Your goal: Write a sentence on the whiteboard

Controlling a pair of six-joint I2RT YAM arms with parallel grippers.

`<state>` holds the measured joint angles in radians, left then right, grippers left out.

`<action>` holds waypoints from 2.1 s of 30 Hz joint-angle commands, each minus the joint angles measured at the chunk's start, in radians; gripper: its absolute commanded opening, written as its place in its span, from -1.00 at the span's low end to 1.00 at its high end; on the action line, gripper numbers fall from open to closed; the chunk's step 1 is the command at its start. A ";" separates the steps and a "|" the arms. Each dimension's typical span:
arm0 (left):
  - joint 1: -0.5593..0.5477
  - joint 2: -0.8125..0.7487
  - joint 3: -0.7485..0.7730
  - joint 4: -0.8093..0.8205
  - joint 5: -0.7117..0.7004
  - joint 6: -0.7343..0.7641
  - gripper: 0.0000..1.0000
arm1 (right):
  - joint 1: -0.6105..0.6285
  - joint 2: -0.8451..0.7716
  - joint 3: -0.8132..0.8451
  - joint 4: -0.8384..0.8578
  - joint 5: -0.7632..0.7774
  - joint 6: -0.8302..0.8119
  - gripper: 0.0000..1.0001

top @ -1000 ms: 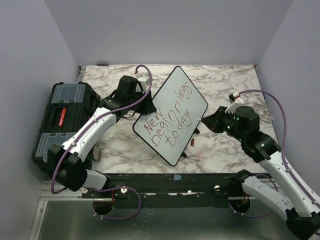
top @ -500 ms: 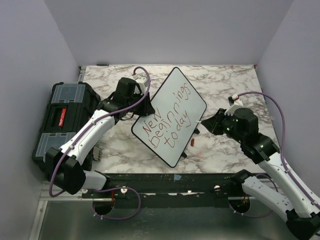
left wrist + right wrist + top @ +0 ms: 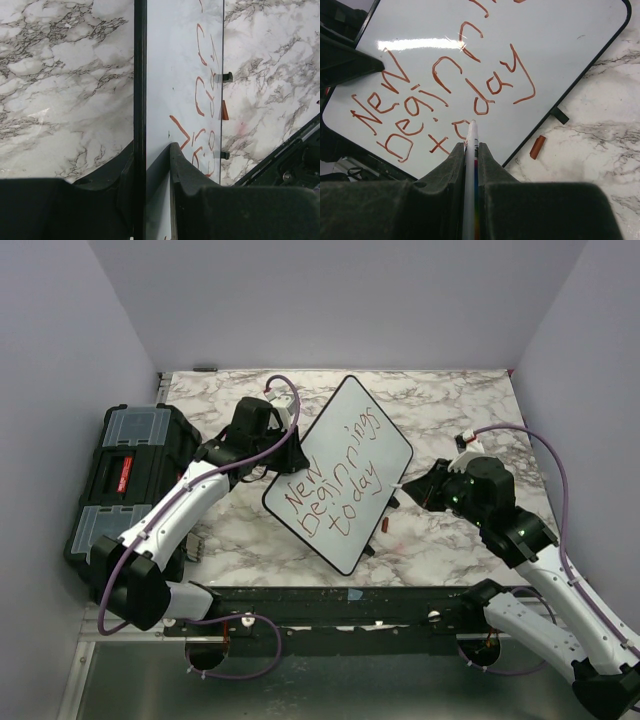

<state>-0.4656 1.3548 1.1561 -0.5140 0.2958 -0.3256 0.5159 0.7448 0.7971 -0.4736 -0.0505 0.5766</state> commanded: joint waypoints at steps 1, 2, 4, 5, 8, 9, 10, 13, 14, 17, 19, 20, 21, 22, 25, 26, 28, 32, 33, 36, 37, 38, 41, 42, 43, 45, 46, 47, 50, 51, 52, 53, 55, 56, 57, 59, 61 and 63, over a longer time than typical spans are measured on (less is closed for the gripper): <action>-0.034 0.069 -0.065 -0.236 -0.191 0.155 -0.58 | 0.005 0.000 -0.015 -0.007 -0.006 0.003 -0.99; -0.034 0.068 -0.060 -0.239 -0.199 0.158 -0.56 | 0.005 0.001 -0.016 -0.006 -0.006 0.004 -0.99; -0.034 0.070 -0.050 -0.242 -0.221 0.162 -0.51 | 0.005 0.002 -0.019 -0.003 -0.006 0.004 -0.99; -0.033 0.071 -0.046 -0.244 -0.226 0.166 -0.48 | 0.005 0.004 -0.019 -0.002 -0.006 0.004 -0.99; -0.033 0.076 -0.040 -0.244 -0.247 0.169 -0.39 | 0.005 0.005 -0.020 -0.002 -0.005 0.004 -0.99; -0.033 0.076 -0.040 -0.241 -0.258 0.168 -0.34 | 0.005 0.006 -0.021 -0.002 -0.004 0.004 -0.99; -0.031 0.075 -0.040 -0.238 -0.277 0.164 -0.29 | 0.004 0.006 -0.021 -0.002 -0.003 0.003 -0.99; -0.030 0.066 -0.042 -0.223 -0.325 0.156 -0.24 | 0.005 0.007 -0.021 -0.002 0.000 0.004 -0.99; -0.030 0.061 -0.042 -0.219 -0.331 0.154 -0.24 | 0.004 0.007 -0.021 -0.002 0.000 0.004 -0.99; -0.030 0.051 -0.042 -0.209 -0.350 0.154 -0.23 | 0.005 0.012 -0.022 0.000 0.000 0.003 -0.99; -0.029 0.045 -0.041 -0.207 -0.361 0.155 -0.20 | 0.006 0.015 -0.022 0.002 0.000 0.003 -0.99; -0.030 0.046 -0.038 -0.208 -0.364 0.157 -0.18 | 0.005 0.016 -0.022 0.004 -0.001 0.003 -0.99; -0.031 0.044 -0.036 -0.210 -0.368 0.158 -0.17 | 0.004 0.018 -0.023 0.005 0.000 0.003 -0.99; -0.030 0.043 -0.035 -0.210 -0.374 0.160 -0.16 | 0.004 0.019 -0.023 0.006 -0.002 0.003 -0.99; -0.030 0.037 -0.035 -0.210 -0.397 0.163 -0.10 | 0.005 0.022 -0.022 0.009 -0.002 0.005 -0.99; -0.030 0.033 -0.036 -0.207 -0.404 0.163 -0.08 | 0.006 0.024 -0.024 0.010 -0.002 0.005 -0.99; -0.030 0.022 -0.039 -0.200 -0.420 0.163 0.01 | 0.004 0.026 -0.028 0.013 -0.002 0.006 -0.99; -0.030 0.009 -0.038 -0.192 -0.443 0.167 0.14 | 0.005 0.033 -0.031 0.019 -0.001 0.006 -0.99; -0.030 0.009 -0.036 -0.191 -0.444 0.169 0.17 | 0.004 0.034 -0.031 0.022 -0.002 0.006 -0.99; -0.029 0.004 -0.031 -0.191 -0.454 0.172 0.20 | 0.006 0.038 -0.028 0.024 -0.001 0.005 -0.99; -0.030 0.003 -0.029 -0.192 -0.458 0.172 0.20 | 0.005 0.038 -0.028 0.024 0.000 0.005 -0.99; -0.029 0.000 -0.027 -0.193 -0.459 0.172 0.20 | 0.004 0.039 -0.029 0.024 0.000 0.005 -0.99; -0.030 -0.006 -0.024 -0.193 -0.462 0.172 0.20 | 0.003 0.040 -0.028 0.024 -0.001 0.006 -0.99; -0.030 -0.011 -0.023 -0.193 -0.463 0.172 0.20 | 0.006 0.039 -0.029 0.024 -0.002 0.006 -0.99; -0.029 -0.015 -0.022 -0.193 -0.463 0.172 0.20 | 0.005 0.038 -0.028 0.024 -0.002 0.007 -0.99; -0.030 -0.025 -0.021 -0.196 -0.457 0.170 0.20 | 0.005 0.038 -0.029 0.024 -0.002 0.006 -0.99; -0.030 -0.029 -0.019 -0.198 -0.451 0.168 0.20 | 0.006 0.038 -0.029 0.024 -0.002 0.006 -0.99; -0.030 -0.034 -0.017 -0.199 -0.448 0.168 0.20 | 0.005 0.039 -0.028 0.025 -0.002 0.008 -0.99; -0.034 -0.046 -0.011 -0.207 -0.435 0.160 0.20 | 0.005 0.042 -0.029 0.027 -0.003 0.008 -0.98; -0.036 -0.050 -0.008 -0.211 -0.424 0.157 0.20 | 0.005 0.042 -0.030 0.028 -0.003 0.009 -0.99; -0.037 -0.053 -0.006 -0.213 -0.410 0.154 0.21 | 0.005 0.042 -0.029 0.029 -0.004 0.009 -0.99; -0.040 -0.059 -0.006 -0.213 -0.402 0.150 0.21 | 0.006 0.041 -0.030 0.030 -0.005 0.010 -0.99; -0.045 -0.066 -0.004 -0.215 -0.389 0.142 0.22 | 0.005 0.044 -0.029 0.031 -0.006 0.010 -0.99; -0.045 -0.068 -0.002 -0.217 -0.383 0.138 0.22 | 0.005 0.044 -0.029 0.031 -0.007 0.011 -0.99; -0.047 -0.071 -0.001 -0.218 -0.377 0.136 0.22 | 0.005 0.043 -0.027 0.031 -0.008 0.011 -0.99; -0.051 -0.075 0.002 -0.220 -0.371 0.132 0.22 | 0.005 0.044 -0.026 0.030 -0.008 0.011 -0.99; -0.054 -0.078 0.005 -0.226 -0.370 0.130 0.22 | 0.005 0.042 -0.025 0.030 -0.008 0.011 -0.99; -0.056 -0.086 0.013 -0.235 -0.374 0.129 0.22 | 0.006 0.041 -0.022 0.027 -0.008 0.010 -0.99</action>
<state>-0.5129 1.2957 1.1370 -0.7063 -0.0940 -0.1875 0.5159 0.7856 0.7803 -0.4641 -0.0505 0.5793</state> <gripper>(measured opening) 0.612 0.136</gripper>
